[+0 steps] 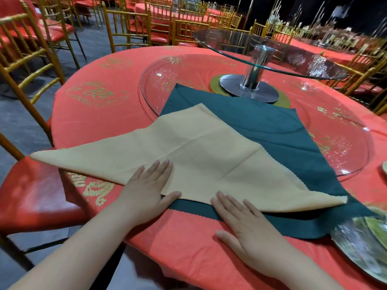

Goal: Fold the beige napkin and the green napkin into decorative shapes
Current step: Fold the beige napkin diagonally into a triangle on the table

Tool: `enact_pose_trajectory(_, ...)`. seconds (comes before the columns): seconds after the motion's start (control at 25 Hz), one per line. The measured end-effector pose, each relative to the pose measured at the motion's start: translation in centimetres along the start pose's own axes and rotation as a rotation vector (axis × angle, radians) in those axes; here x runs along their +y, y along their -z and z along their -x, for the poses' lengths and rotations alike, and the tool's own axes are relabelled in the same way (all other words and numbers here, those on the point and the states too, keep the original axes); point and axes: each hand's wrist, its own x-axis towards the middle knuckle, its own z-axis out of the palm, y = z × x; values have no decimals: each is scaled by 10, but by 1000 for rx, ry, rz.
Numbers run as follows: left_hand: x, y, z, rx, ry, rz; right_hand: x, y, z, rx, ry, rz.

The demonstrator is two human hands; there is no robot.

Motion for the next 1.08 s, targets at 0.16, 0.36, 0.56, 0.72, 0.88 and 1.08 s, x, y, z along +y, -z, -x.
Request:
enact_pose_trajectory(0.16, 1, 5, -2, 48, -46, 31, 36, 2, 32, -26, -156, -22)
enact_pose_trajectory(0.36, 45, 6, -11, 96, -447, 260, 44, 8, 29, 101, -66, -12)
enact_pose_trajectory(0.56, 55, -6, -11, -26, -317, 87, 86, 48, 36, 263, -365, 193)
enact_pose_trajectory(0.72, 58, -3, -17, -45, -323, 68, 127, 71, 38, 156, -734, 362)
enact_pose_trajectory(0.88, 63, 0, -23, -63, -332, 48, 146, 73, 27, 58, -800, 211)
enact_pose_trajectory(1.08, 62, 1, -27, -11, -368, 101, 151, 70, 29, 110, -815, 125)
